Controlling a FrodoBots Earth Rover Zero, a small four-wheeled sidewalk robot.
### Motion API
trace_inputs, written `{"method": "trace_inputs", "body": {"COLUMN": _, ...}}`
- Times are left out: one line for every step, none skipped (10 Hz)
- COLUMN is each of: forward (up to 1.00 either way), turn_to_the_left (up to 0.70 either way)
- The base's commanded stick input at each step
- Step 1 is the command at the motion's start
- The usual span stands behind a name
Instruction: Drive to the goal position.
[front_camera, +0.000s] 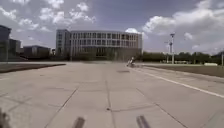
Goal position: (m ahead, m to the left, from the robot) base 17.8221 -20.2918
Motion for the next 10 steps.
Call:
{"method": "trace_inputs", "body": {"forward": 0.7, "turn_to_the_left": 0.0}}
{"method": "trace_inputs", "body": {"forward": 0.7, "turn_to_the_left": 0.0}}
{"method": "trace_inputs", "body": {"forward": 0.7, "turn_to_the_left": 0.0}}
{"method": "trace_inputs", "body": {"forward": 0.7, "turn_to_the_left": 0.0}}
{"method": "trace_inputs", "body": {"forward": 0.7, "turn_to_the_left": 0.0}}
{"method": "trace_inputs", "body": {"forward": 0.7, "turn_to_the_left": 0.0}}
{"method": "trace_inputs", "body": {"forward": 0.7, "turn_to_the_left": 0.0}}
{"method": "trace_inputs", "body": {"forward": 0.7, "turn_to_the_left": 0.0}}
{"method": "trace_inputs", "body": {"forward": 0.7, "turn_to_the_left": 0.0}}
{"method": "trace_inputs", "body": {"forward": 0.7, "turn_to_the_left": 0.0}}
